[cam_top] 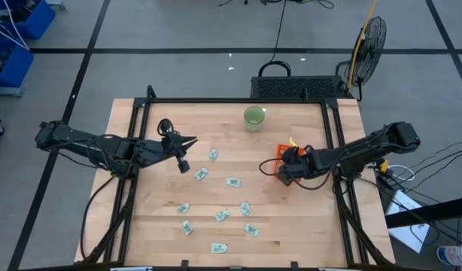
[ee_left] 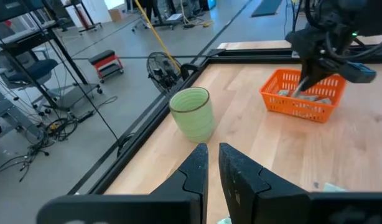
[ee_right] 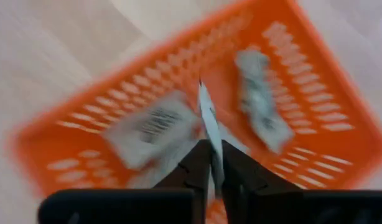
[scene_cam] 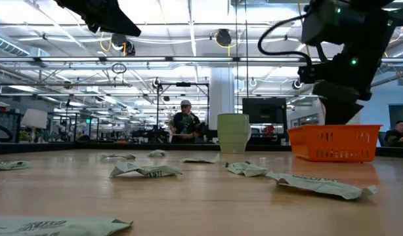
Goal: Pick and place Stevia / Truvia into bins
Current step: Put the light green packet into the orange basket
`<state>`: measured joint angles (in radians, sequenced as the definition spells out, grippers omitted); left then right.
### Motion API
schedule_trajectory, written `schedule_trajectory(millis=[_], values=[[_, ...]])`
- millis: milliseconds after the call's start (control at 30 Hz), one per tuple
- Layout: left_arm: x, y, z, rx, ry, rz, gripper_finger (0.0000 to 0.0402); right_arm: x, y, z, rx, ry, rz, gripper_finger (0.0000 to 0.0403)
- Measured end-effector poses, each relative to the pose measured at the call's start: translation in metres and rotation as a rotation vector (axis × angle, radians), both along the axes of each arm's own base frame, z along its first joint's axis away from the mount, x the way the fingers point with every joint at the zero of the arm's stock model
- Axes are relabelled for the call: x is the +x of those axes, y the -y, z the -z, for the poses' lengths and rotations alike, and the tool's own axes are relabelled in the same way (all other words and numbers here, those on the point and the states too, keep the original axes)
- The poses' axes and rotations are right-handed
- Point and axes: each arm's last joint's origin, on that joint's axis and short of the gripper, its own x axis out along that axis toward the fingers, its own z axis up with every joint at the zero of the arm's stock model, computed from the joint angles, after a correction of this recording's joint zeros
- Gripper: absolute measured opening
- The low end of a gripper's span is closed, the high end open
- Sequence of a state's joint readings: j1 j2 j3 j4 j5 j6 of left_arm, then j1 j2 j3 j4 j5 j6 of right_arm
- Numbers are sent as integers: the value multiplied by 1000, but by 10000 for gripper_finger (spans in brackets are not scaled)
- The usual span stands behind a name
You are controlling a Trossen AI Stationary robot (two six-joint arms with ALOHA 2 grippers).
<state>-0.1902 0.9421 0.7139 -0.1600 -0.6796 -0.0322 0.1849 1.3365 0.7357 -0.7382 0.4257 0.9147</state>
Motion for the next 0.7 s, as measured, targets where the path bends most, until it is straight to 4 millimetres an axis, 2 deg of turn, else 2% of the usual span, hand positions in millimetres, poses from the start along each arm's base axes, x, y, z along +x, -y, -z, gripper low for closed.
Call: schedule_trajectory(millis=[300,500,600,700], values=[[-1,0,3,2,-32,13,47,2,1,-2,2,5,-14,97],[-5,4,15,-60,-180,175,47,18,-1,-24,-32,70,-86,101],[-8,6,21,-138,-236,232,47,31,-2,-40,-48,170,-90,97],[-11,7,25,-216,-270,242,47,49,-7,-52,-20,356,-156,96]])
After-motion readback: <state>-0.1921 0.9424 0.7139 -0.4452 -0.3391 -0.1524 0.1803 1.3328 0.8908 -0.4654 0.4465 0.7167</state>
